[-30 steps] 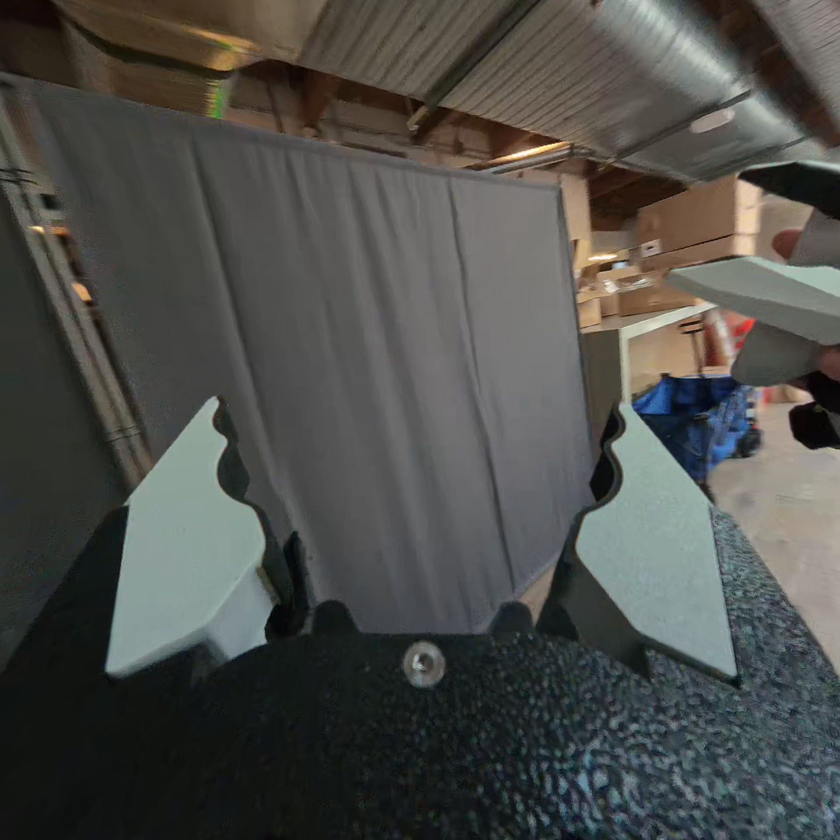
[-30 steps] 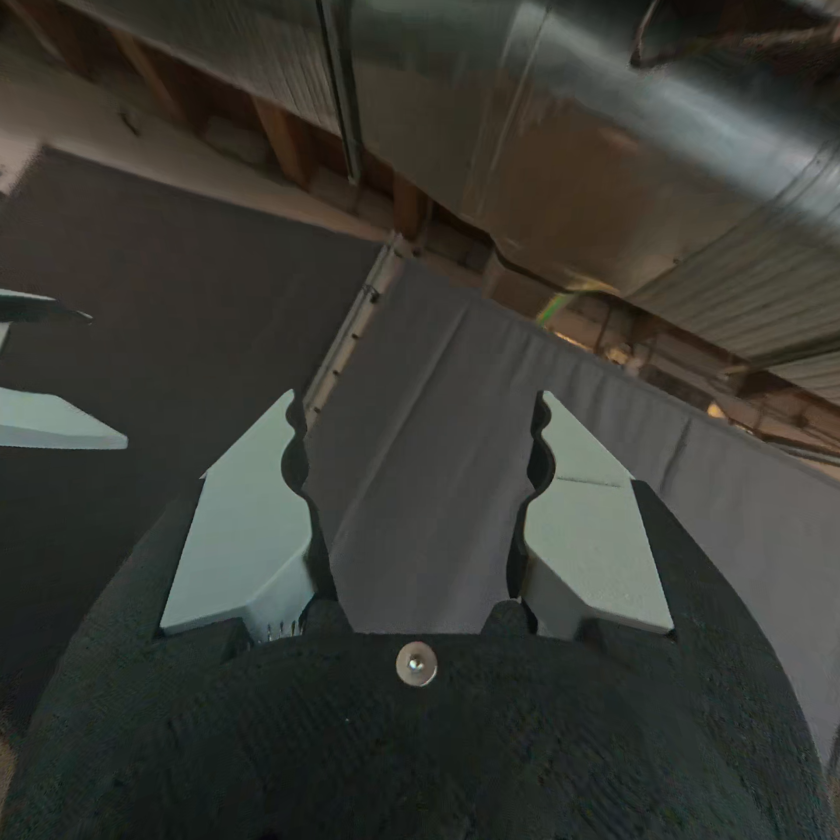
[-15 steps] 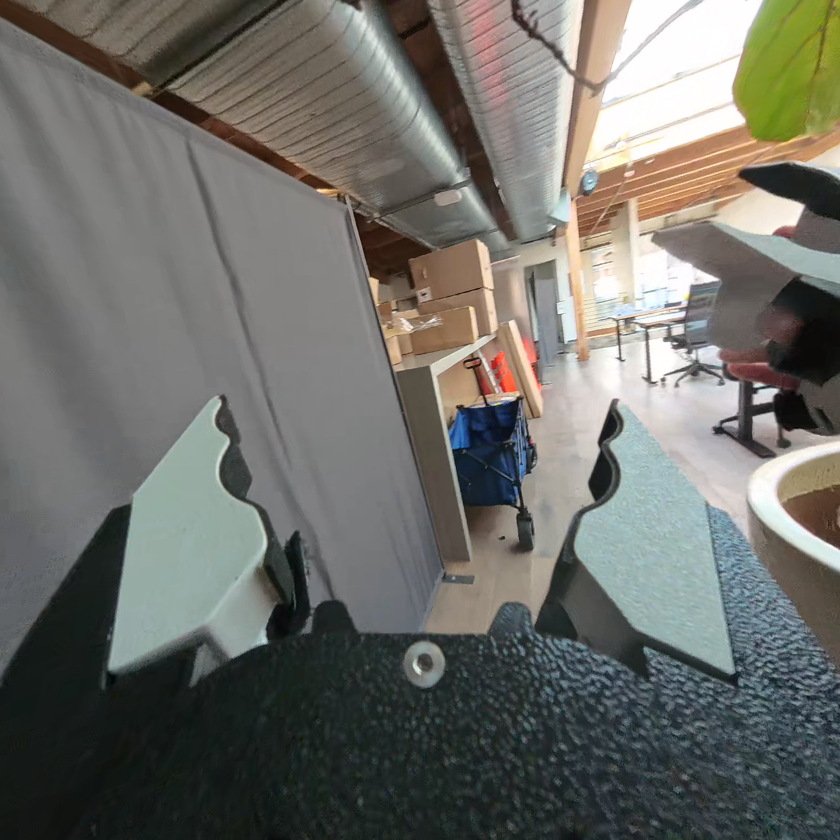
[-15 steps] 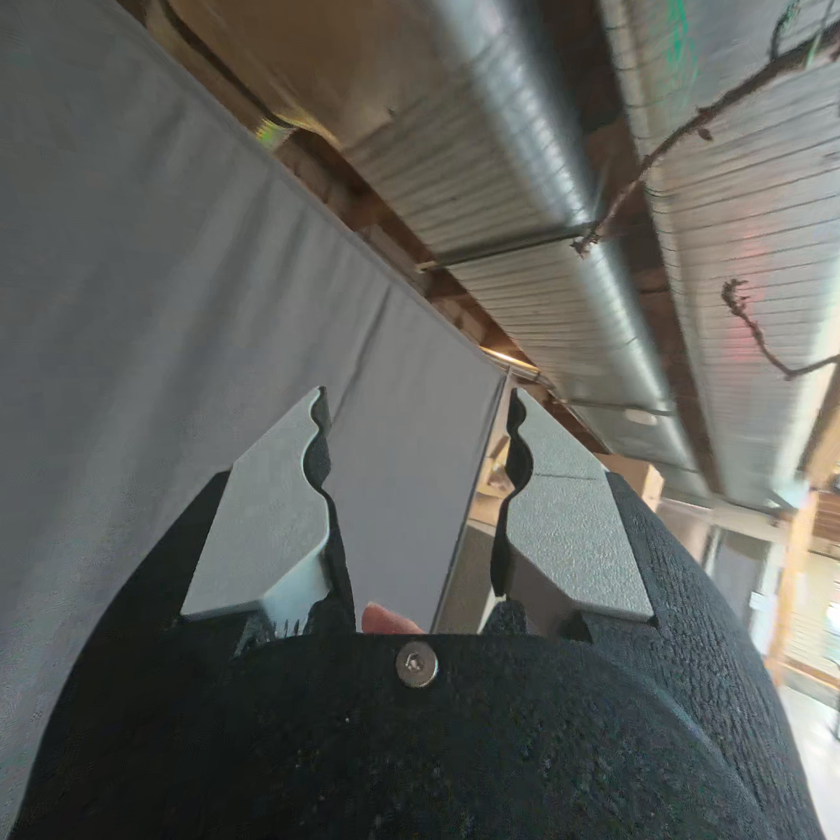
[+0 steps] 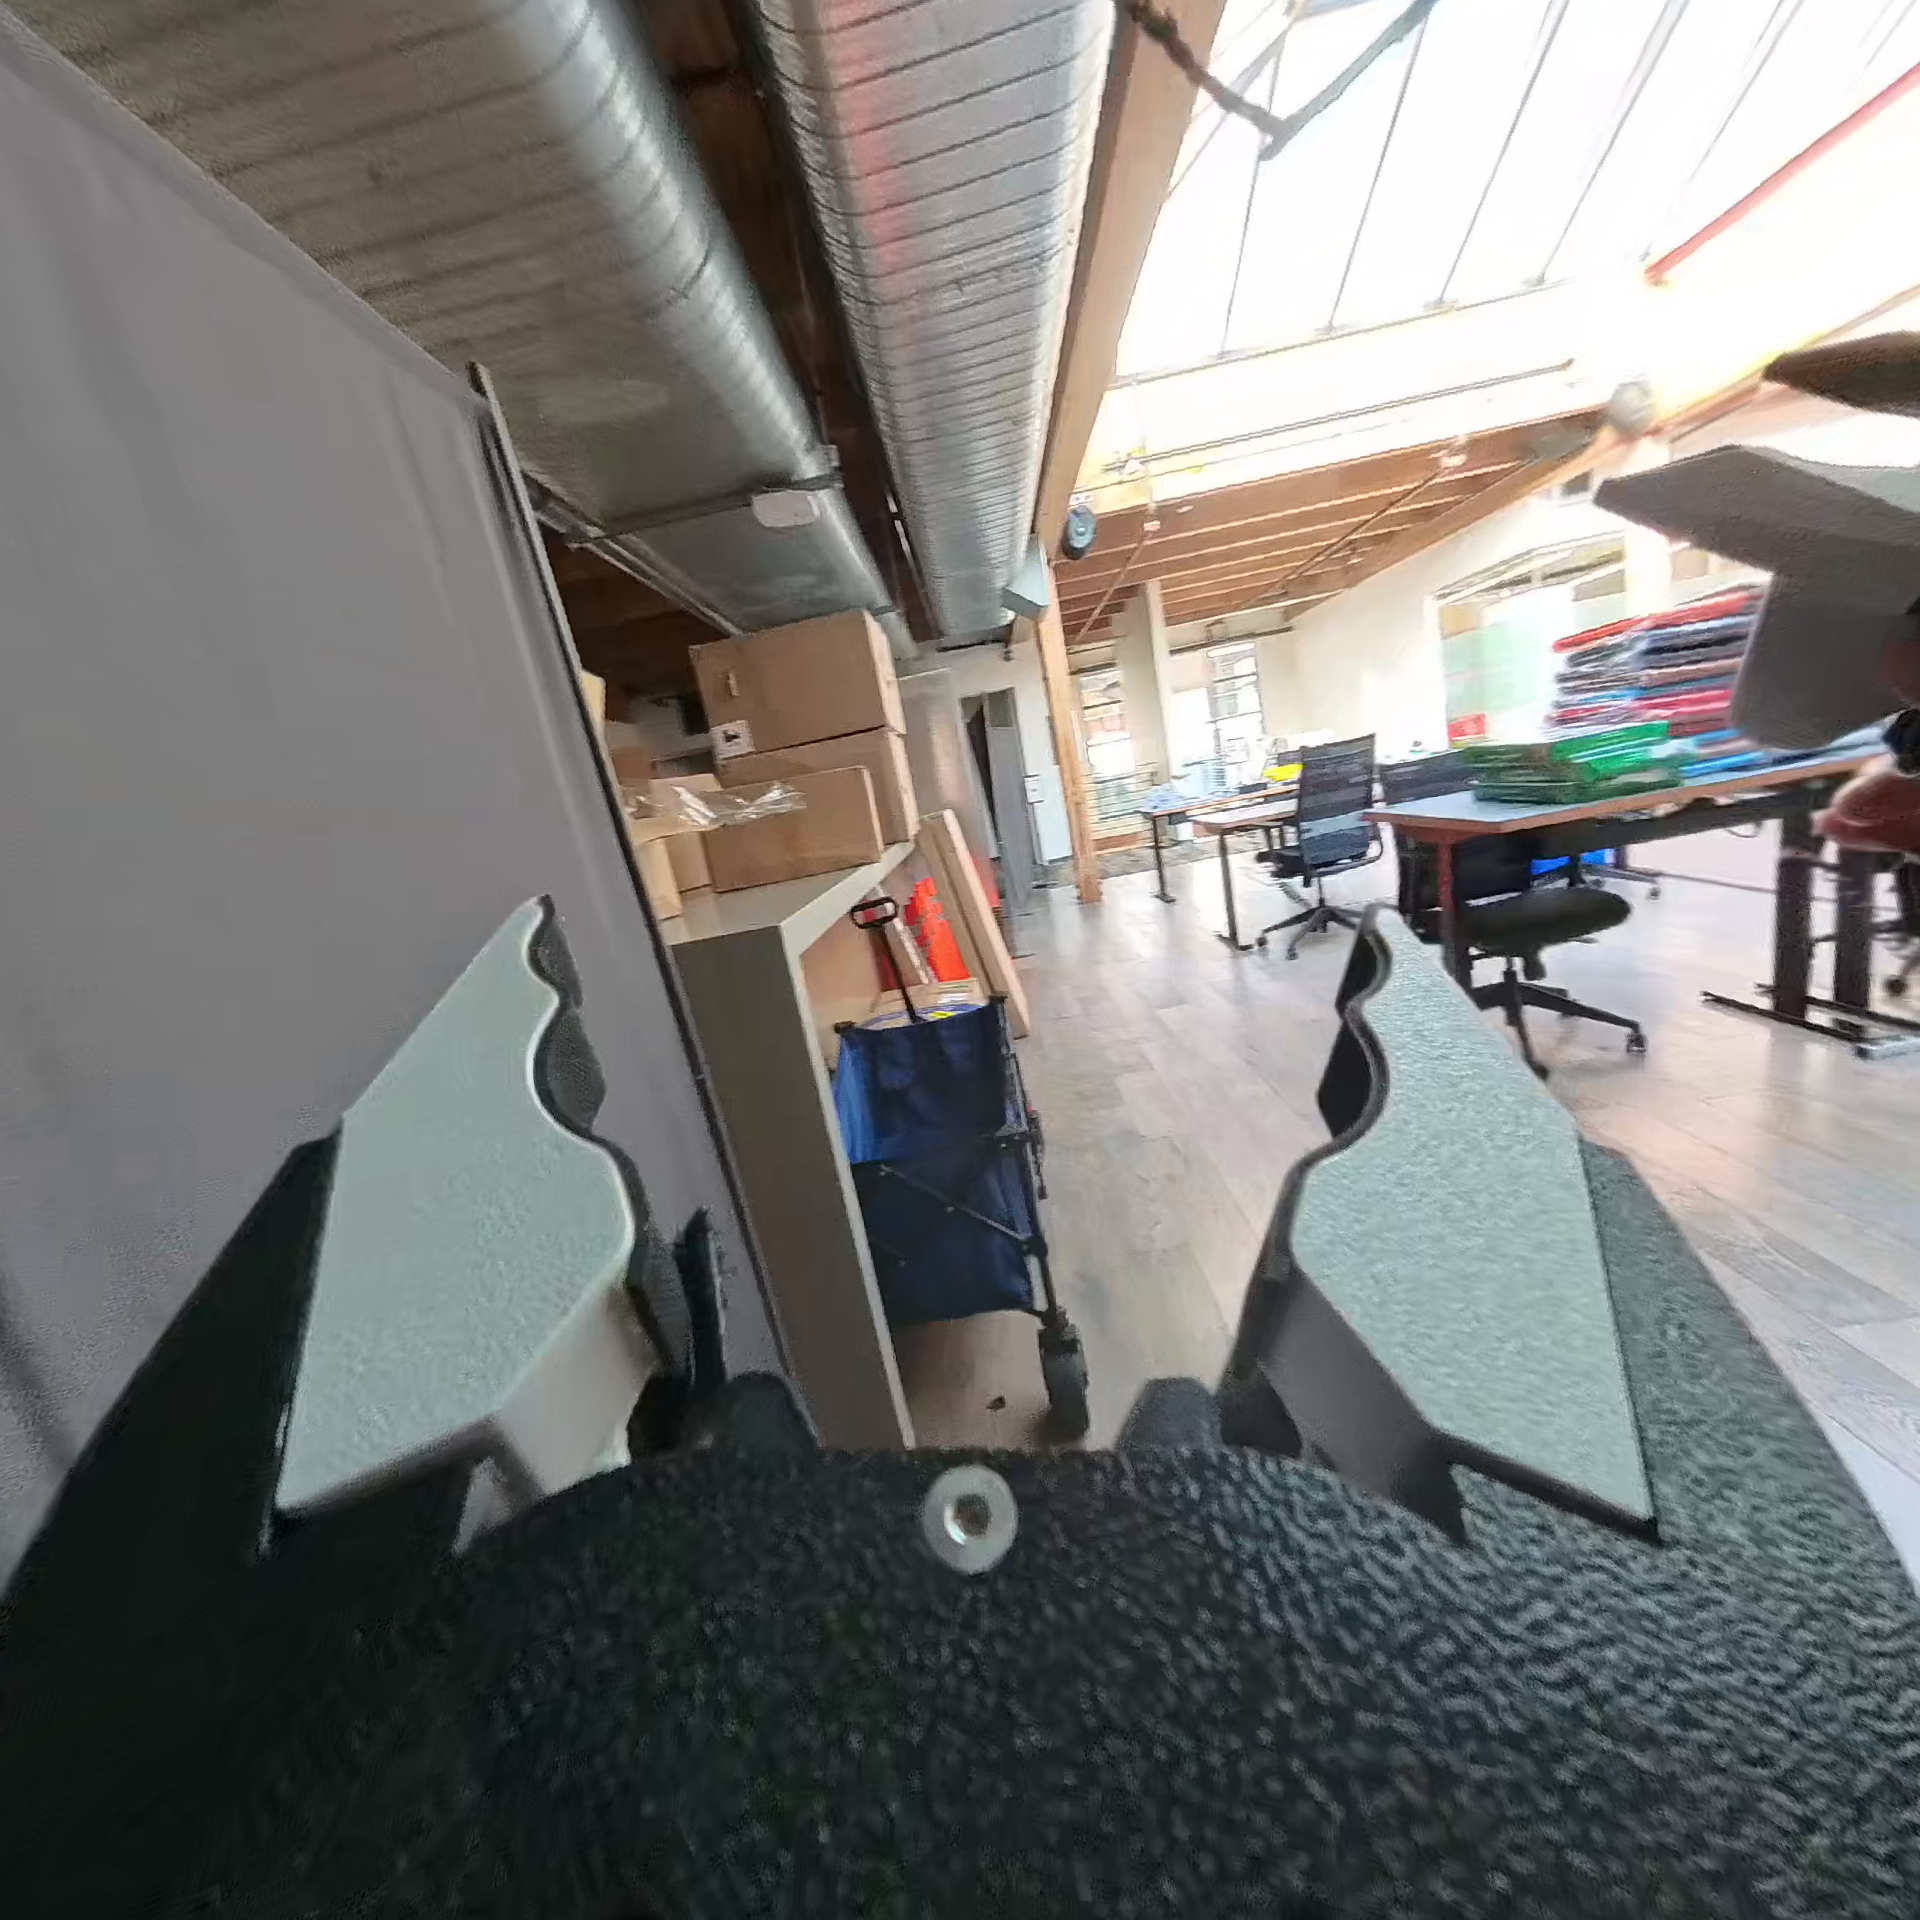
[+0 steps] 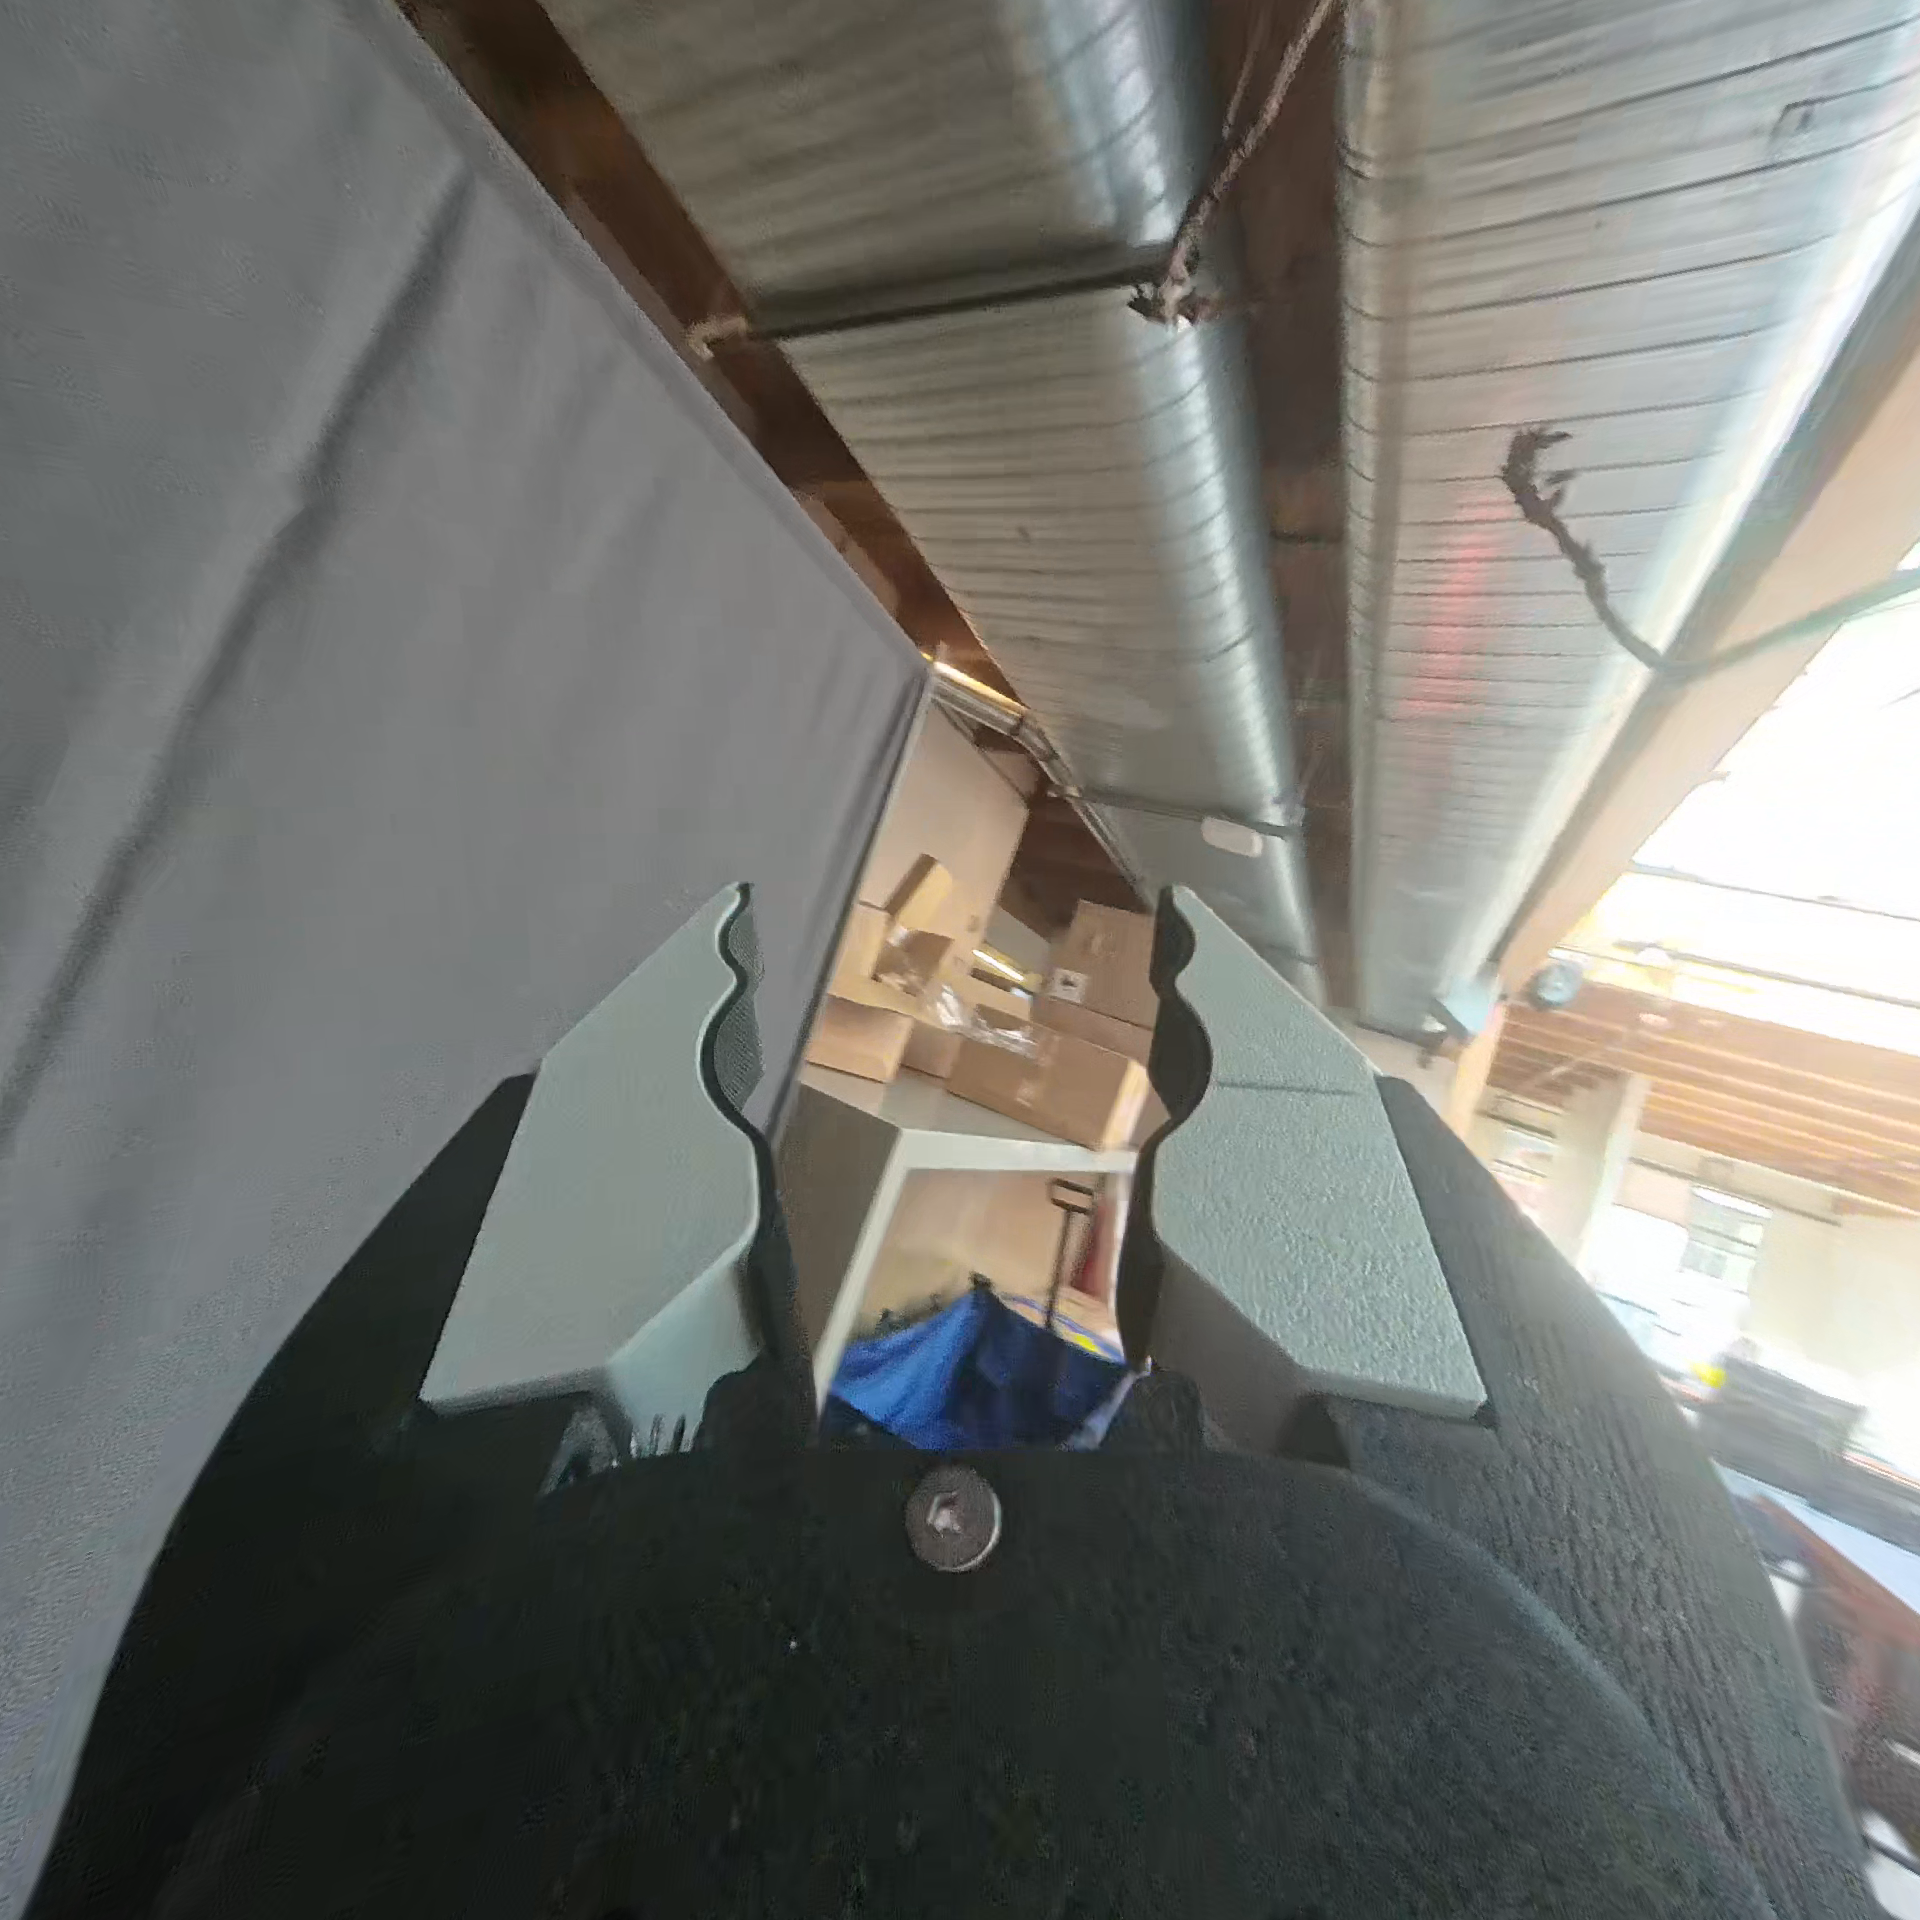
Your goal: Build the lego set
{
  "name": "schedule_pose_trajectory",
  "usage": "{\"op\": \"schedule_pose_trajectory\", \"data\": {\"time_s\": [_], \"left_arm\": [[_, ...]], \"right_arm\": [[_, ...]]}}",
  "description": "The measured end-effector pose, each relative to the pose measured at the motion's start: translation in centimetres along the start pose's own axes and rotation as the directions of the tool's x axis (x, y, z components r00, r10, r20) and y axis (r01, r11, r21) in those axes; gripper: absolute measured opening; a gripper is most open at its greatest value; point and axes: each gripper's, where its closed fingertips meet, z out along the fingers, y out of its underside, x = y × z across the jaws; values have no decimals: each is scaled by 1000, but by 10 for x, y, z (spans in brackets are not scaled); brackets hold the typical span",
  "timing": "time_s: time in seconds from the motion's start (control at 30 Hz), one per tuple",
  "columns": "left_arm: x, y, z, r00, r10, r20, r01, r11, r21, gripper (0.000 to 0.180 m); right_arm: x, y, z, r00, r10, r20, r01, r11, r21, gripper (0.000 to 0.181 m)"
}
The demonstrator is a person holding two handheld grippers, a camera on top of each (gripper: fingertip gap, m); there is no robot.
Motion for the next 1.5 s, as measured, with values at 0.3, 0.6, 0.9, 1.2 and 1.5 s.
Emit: {"op": "schedule_pose_trajectory", "data": {"time_s": [0.3, 0.6, 0.9, 1.2, 1.5], "left_arm": [[-49, 97, 262, 957, -87, -277, 101, 994, 38, 135], [29, 168, 486, 786, -246, -567, 320, 947, 32, 129], [147, 231, 727, 723, -251, -644, 367, 929, 50, 103], [236, 299, 934, 671, -283, -685, 345, 937, -50, 87], [338, 377, 1152, 635, -263, -726, 363, 932, -20, 75]], "right_arm": [[63, 142, 159, 975, -99, -198, 81, 992, -101, 71], [202, 256, 190, 797, -400, -453, 249, 900, -356, 65], [387, 359, 225, 617, -523, -588, 336, 851, -405, 63], [565, 491, 334, 650, -526, -549, 318, 844, -432, 63], [732, 640, 396, 562, -570, -599, 340, 820, -461, 60]]}}
